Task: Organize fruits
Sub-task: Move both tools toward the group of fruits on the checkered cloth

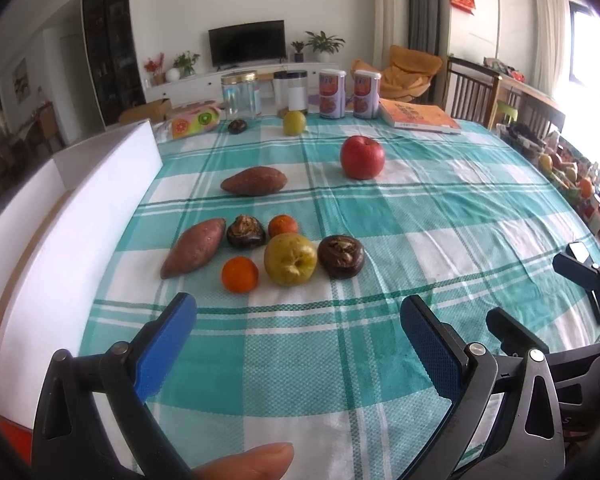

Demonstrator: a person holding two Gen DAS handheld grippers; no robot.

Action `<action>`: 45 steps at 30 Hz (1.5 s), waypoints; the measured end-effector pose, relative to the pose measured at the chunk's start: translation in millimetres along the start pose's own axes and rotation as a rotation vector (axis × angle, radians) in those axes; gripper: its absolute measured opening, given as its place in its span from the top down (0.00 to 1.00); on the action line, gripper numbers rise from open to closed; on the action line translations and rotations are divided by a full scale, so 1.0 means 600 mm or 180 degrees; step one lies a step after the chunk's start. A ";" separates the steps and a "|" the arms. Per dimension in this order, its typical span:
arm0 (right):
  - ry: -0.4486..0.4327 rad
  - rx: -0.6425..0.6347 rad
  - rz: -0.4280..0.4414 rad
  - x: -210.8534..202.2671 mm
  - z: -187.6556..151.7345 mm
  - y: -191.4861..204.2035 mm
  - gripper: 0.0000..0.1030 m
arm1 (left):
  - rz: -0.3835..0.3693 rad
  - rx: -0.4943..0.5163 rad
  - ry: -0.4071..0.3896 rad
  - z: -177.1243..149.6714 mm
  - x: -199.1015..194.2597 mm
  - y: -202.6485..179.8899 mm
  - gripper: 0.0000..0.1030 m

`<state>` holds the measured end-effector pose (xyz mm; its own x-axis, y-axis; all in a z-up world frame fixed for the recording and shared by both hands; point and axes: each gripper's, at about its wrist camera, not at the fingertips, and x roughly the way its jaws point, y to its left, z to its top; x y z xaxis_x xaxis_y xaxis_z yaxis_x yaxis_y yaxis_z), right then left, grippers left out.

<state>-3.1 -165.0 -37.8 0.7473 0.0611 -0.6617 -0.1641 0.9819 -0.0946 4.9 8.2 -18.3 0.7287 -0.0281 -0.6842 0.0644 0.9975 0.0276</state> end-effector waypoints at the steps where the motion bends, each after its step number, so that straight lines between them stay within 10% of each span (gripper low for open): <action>1: 0.0006 -0.0002 0.0002 0.001 0.000 0.001 0.00 | 0.0001 0.0002 0.0003 0.000 0.000 0.000 0.01; 37: 0.0139 -0.0087 -0.0006 0.022 -0.007 0.011 0.00 | 0.0108 -0.0032 0.0225 -0.023 0.042 0.019 0.01; 45: 0.0339 -0.0014 -0.0356 0.089 0.014 -0.064 0.00 | 0.0168 0.0007 0.0415 -0.038 0.087 0.027 0.01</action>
<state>48.5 -197.9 -63.0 0.6885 -0.0682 -0.7220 -0.0867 0.9807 -0.1753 28.4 24.5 -70.6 0.6365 0.0332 -0.7706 0.0298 0.9973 0.0676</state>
